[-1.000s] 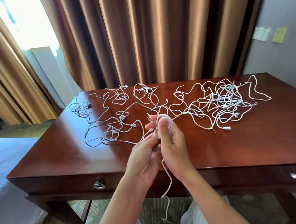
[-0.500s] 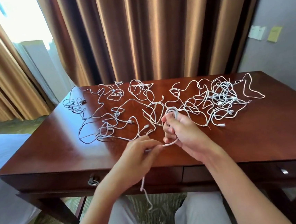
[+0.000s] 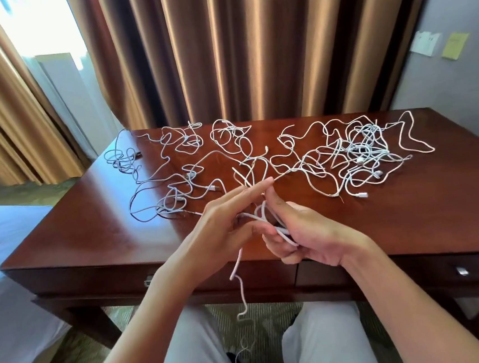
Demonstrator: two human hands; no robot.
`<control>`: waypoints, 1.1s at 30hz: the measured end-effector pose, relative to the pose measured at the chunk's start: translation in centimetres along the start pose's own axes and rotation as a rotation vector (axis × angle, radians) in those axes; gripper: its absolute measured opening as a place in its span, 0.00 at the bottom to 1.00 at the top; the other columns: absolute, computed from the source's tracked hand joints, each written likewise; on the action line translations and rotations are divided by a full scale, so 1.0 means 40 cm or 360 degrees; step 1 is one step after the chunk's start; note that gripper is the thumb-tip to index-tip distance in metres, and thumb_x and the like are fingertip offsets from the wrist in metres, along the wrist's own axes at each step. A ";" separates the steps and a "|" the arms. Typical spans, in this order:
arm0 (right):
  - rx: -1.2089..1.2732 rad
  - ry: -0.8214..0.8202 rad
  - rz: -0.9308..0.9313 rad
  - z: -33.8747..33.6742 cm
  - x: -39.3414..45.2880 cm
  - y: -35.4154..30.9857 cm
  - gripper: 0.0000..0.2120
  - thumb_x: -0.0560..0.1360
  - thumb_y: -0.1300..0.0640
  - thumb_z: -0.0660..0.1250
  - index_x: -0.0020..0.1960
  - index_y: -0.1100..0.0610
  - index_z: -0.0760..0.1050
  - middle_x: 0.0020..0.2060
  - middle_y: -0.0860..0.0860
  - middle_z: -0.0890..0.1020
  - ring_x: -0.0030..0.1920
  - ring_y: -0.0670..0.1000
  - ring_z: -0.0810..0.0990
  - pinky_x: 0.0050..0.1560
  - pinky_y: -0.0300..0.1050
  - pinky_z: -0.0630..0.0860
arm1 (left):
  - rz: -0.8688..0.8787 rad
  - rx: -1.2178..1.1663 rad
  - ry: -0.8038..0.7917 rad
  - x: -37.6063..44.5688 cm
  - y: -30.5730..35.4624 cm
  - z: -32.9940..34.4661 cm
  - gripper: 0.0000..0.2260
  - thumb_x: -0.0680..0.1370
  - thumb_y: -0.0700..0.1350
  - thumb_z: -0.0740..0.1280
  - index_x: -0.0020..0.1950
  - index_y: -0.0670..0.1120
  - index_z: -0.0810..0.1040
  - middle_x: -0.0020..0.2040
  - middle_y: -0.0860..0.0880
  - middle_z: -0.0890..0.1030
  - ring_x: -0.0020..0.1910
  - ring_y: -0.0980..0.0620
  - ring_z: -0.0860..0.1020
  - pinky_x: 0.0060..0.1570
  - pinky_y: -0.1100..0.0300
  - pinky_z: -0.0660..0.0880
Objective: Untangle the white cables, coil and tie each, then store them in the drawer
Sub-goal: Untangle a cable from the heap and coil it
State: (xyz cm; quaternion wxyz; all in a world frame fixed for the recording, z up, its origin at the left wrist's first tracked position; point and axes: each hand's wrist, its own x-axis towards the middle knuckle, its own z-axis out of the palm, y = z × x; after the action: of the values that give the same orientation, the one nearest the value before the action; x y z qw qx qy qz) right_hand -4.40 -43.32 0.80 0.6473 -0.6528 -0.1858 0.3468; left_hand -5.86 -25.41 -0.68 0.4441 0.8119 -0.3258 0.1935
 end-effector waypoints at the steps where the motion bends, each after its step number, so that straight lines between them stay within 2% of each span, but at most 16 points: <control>1: -0.0022 0.0002 0.0001 0.002 0.000 0.001 0.31 0.76 0.29 0.44 0.33 0.53 0.67 0.26 0.54 0.71 0.24 0.46 0.63 0.22 0.35 0.57 | 0.0003 -0.0027 0.0004 -0.001 0.001 0.002 0.31 0.74 0.39 0.75 0.75 0.51 0.70 0.50 0.66 0.75 0.42 0.62 0.73 0.42 0.69 0.71; 3: 0.0036 -0.0038 0.0042 0.001 -0.004 0.004 0.32 0.74 0.27 0.44 0.32 0.52 0.66 0.25 0.54 0.71 0.22 0.47 0.65 0.19 0.33 0.56 | -0.0010 -0.0146 0.0008 -0.004 0.007 0.006 0.29 0.75 0.41 0.74 0.74 0.56 0.70 0.49 0.62 0.76 0.42 0.56 0.75 0.42 0.59 0.75; 5: 0.0290 -0.0174 0.0103 0.003 -0.010 0.003 0.31 0.73 0.27 0.46 0.31 0.52 0.67 0.22 0.49 0.65 0.18 0.44 0.61 0.17 0.32 0.54 | -0.0058 -0.0280 -0.0002 -0.005 0.016 0.011 0.24 0.77 0.45 0.71 0.71 0.59 0.71 0.50 0.57 0.79 0.42 0.45 0.77 0.42 0.48 0.75; 6: 0.0449 -0.0256 0.0139 0.002 -0.010 0.006 0.31 0.74 0.28 0.46 0.31 0.51 0.68 0.20 0.47 0.63 0.17 0.42 0.59 0.16 0.32 0.52 | -0.0079 -0.0310 0.0001 -0.005 0.020 0.013 0.23 0.78 0.46 0.70 0.71 0.59 0.71 0.49 0.54 0.79 0.42 0.43 0.77 0.42 0.47 0.75; 7: 0.0580 -0.0333 0.0174 0.000 -0.007 0.011 0.31 0.75 0.28 0.47 0.31 0.51 0.69 0.19 0.46 0.63 0.16 0.41 0.58 0.15 0.31 0.51 | -0.0081 -0.0301 0.0010 -0.004 0.023 0.015 0.21 0.78 0.46 0.69 0.71 0.57 0.72 0.49 0.54 0.79 0.43 0.45 0.78 0.42 0.50 0.75; 10: 0.0826 -0.0576 0.0249 -0.010 0.009 0.033 0.30 0.74 0.26 0.53 0.34 0.53 0.68 0.18 0.45 0.64 0.15 0.39 0.60 0.14 0.29 0.49 | 0.0051 -0.0022 0.0023 -0.006 0.026 0.011 0.13 0.81 0.43 0.66 0.66 0.49 0.75 0.47 0.57 0.77 0.43 0.62 0.75 0.45 0.69 0.70; 12: 0.0905 -0.0684 0.0295 -0.018 0.017 0.045 0.29 0.72 0.27 0.59 0.34 0.53 0.67 0.18 0.45 0.66 0.15 0.38 0.63 0.14 0.28 0.50 | 0.0128 0.0187 -0.0068 -0.009 0.023 0.000 0.08 0.82 0.43 0.63 0.61 0.47 0.75 0.49 0.54 0.75 0.46 0.63 0.74 0.48 0.70 0.68; 14: 0.0883 -0.0725 0.0333 -0.024 0.013 0.047 0.28 0.71 0.27 0.61 0.35 0.54 0.69 0.19 0.45 0.67 0.15 0.38 0.64 0.14 0.28 0.52 | 0.0215 0.0363 -0.0234 -0.010 0.026 -0.021 0.10 0.84 0.44 0.60 0.61 0.43 0.76 0.53 0.52 0.73 0.49 0.58 0.74 0.51 0.68 0.69; 17: 0.0799 -0.0658 0.0416 -0.042 0.003 0.045 0.30 0.71 0.26 0.59 0.32 0.54 0.69 0.18 0.45 0.66 0.15 0.38 0.63 0.15 0.27 0.54 | 0.0434 0.0828 -0.0433 -0.010 0.035 -0.056 0.17 0.86 0.51 0.55 0.64 0.42 0.76 0.59 0.47 0.74 0.52 0.49 0.75 0.53 0.60 0.73; 20: 0.0657 -0.0554 0.0489 -0.052 0.002 0.040 0.32 0.71 0.26 0.55 0.28 0.53 0.67 0.18 0.45 0.65 0.15 0.38 0.61 0.15 0.26 0.52 | 0.0672 0.1218 -0.0403 -0.010 0.045 -0.057 0.11 0.85 0.42 0.59 0.57 0.38 0.80 0.52 0.43 0.80 0.46 0.44 0.77 0.47 0.52 0.76; 24: 0.0495 -0.0478 0.0540 -0.030 -0.005 0.028 0.34 0.74 0.26 0.53 0.27 0.54 0.68 0.17 0.46 0.63 0.14 0.39 0.60 0.15 0.28 0.48 | 0.0785 0.1277 -0.0451 -0.005 0.050 -0.048 0.08 0.83 0.36 0.61 0.51 0.36 0.80 0.43 0.43 0.78 0.40 0.45 0.75 0.42 0.52 0.76; 26: 0.0294 -0.0244 0.0463 -0.019 -0.001 0.031 0.36 0.77 0.28 0.49 0.30 0.57 0.71 0.19 0.50 0.65 0.15 0.43 0.62 0.14 0.31 0.51 | 0.0713 0.1219 -0.0516 0.005 0.050 -0.060 0.09 0.81 0.35 0.60 0.49 0.38 0.80 0.41 0.45 0.76 0.39 0.46 0.73 0.40 0.53 0.75; 27: 0.0206 -0.0100 0.0371 -0.016 0.005 0.039 0.36 0.79 0.30 0.47 0.34 0.59 0.73 0.22 0.52 0.68 0.17 0.45 0.66 0.15 0.33 0.55 | 0.0612 0.1154 -0.0520 0.012 0.049 -0.065 0.09 0.79 0.36 0.60 0.48 0.39 0.80 0.41 0.45 0.76 0.39 0.46 0.73 0.38 0.53 0.75; 29: 0.0199 0.0195 0.0110 -0.004 0.022 0.062 0.36 0.81 0.32 0.46 0.40 0.59 0.77 0.28 0.55 0.77 0.25 0.49 0.75 0.23 0.38 0.69 | 0.0376 0.0971 -0.0453 0.025 0.050 -0.072 0.09 0.76 0.36 0.60 0.47 0.39 0.80 0.40 0.46 0.76 0.36 0.46 0.76 0.36 0.53 0.76; 31: 0.0385 0.0341 -0.0135 0.016 0.037 0.092 0.35 0.84 0.39 0.44 0.41 0.56 0.83 0.36 0.54 0.84 0.38 0.53 0.82 0.44 0.46 0.79 | 0.0259 0.0753 -0.0335 0.036 0.054 -0.072 0.09 0.74 0.35 0.62 0.44 0.37 0.81 0.37 0.47 0.76 0.33 0.49 0.75 0.36 0.63 0.73; 33: 0.0326 0.0209 -0.0247 0.041 0.047 0.128 0.38 0.85 0.44 0.40 0.42 0.56 0.86 0.43 0.54 0.86 0.50 0.55 0.83 0.62 0.51 0.76 | 0.0189 0.0650 -0.0237 0.043 0.054 -0.071 0.07 0.72 0.30 0.64 0.41 0.37 0.82 0.34 0.50 0.75 0.32 0.55 0.70 0.38 0.74 0.65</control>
State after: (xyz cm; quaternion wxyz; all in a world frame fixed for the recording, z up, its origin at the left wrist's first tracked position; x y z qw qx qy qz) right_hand -5.29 -41.34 -4.45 0.7462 -0.5883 -0.1565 0.2695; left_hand -6.23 -24.48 3.14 0.2329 0.8764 -0.3590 0.2208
